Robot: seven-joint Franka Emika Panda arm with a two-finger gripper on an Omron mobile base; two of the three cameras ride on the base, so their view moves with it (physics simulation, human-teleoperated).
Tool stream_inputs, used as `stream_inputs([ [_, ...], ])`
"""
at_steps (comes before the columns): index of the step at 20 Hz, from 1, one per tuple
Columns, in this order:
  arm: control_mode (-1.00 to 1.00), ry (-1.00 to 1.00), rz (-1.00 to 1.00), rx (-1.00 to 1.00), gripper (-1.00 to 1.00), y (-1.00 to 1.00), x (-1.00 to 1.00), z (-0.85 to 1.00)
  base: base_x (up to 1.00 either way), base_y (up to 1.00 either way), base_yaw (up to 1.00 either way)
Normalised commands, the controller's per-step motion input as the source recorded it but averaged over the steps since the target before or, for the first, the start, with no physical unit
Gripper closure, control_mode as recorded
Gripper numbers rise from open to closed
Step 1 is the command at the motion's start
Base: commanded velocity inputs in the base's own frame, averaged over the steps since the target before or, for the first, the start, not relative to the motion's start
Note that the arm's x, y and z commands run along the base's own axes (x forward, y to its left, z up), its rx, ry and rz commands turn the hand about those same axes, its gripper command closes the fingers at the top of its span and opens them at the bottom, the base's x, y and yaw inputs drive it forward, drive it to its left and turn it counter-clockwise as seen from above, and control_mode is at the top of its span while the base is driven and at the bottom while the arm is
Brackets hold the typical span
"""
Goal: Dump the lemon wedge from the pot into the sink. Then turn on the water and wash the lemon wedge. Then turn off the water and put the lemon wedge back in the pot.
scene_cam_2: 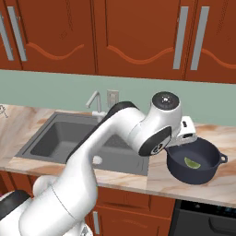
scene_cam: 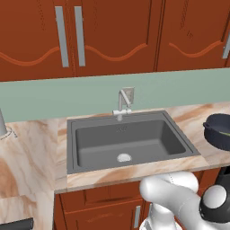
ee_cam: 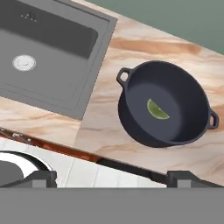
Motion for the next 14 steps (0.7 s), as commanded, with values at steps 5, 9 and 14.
stream_inputs([
  [5, -1.00, 0.02, 0.11, -0.02, -1.00, -0.55, 0.17, -0.15, 0.00, 0.00, 0.00],
  [9, -1.00, 0.04, 0.13, 0.00, -1.00, -0.26, 0.34, -0.09, 0.00, 0.00, 0.00],
  [14, -1.00, 0.11, 0.14, -0.01, -1.00, -0.03, 0.55, -0.04, 0.00, 0.00, 0.00],
])
